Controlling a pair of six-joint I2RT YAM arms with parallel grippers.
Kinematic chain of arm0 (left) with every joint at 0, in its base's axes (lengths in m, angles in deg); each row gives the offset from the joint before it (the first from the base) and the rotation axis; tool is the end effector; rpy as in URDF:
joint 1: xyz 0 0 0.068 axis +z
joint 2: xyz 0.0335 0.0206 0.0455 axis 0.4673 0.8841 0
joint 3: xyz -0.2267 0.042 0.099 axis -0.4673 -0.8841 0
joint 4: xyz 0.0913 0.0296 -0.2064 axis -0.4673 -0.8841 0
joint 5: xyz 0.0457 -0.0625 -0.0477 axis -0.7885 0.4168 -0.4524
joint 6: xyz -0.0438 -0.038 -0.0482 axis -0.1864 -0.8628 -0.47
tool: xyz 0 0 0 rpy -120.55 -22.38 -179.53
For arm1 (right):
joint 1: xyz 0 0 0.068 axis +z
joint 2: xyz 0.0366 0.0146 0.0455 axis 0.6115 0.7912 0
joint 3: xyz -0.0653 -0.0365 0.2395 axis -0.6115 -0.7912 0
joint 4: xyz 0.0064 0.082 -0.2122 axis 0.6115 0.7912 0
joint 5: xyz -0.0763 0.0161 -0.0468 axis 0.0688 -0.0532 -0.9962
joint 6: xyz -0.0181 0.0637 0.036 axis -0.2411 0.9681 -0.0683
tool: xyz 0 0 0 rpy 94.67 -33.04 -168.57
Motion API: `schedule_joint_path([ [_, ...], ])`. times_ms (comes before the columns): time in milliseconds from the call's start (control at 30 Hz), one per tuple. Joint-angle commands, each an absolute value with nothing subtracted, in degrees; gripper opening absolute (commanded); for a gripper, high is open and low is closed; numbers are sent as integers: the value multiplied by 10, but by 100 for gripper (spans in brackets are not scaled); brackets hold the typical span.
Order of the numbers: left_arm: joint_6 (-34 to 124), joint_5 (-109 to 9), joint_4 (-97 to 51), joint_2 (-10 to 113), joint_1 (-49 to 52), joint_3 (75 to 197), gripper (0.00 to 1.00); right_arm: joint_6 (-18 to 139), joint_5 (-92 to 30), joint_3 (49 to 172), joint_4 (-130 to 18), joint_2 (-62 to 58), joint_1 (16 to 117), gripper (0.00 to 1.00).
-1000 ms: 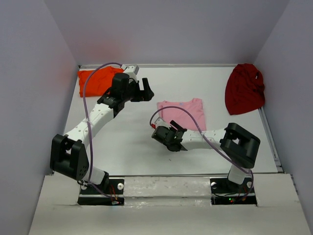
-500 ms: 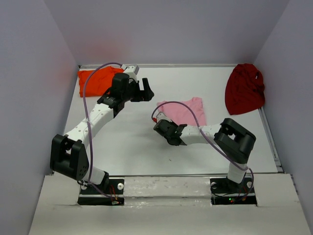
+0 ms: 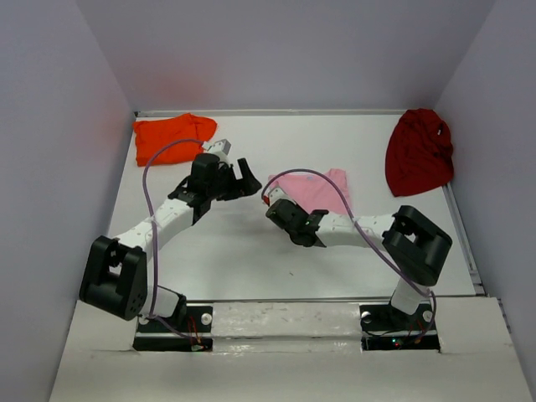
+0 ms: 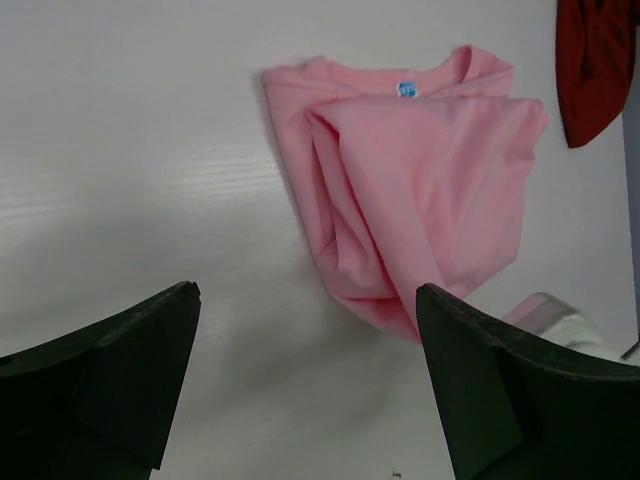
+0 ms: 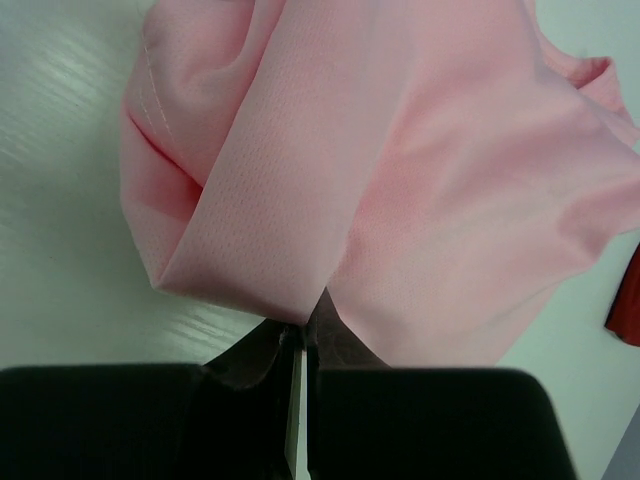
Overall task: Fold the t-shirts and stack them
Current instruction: Neatly place the folded tshirt to the corner
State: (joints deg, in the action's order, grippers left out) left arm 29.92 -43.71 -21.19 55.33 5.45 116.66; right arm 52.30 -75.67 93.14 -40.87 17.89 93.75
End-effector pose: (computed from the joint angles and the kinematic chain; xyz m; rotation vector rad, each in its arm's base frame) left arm 0.2845 -0.1345 0.2576 0.0995 2.0450 -0.7950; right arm 0.2129 0.2470 0.1462 -0.9340 2.1608 -0.4071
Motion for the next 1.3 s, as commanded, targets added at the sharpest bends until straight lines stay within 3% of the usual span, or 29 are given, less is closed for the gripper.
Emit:
schedule_joint_path([
  [0,215,-404,-118,518,56,1071,99,531,-739,939,-413,138,931,0],
  [367,131,-394,-2,527,54,957,99,522,-728,963,-411,115,920,0],
  [600,16,-380,174,558,44,887,99,518,-725,966,-410,109,920,0],
  [1267,-72,-340,402,782,25,939,99,516,-718,959,-405,100,920,0],
])
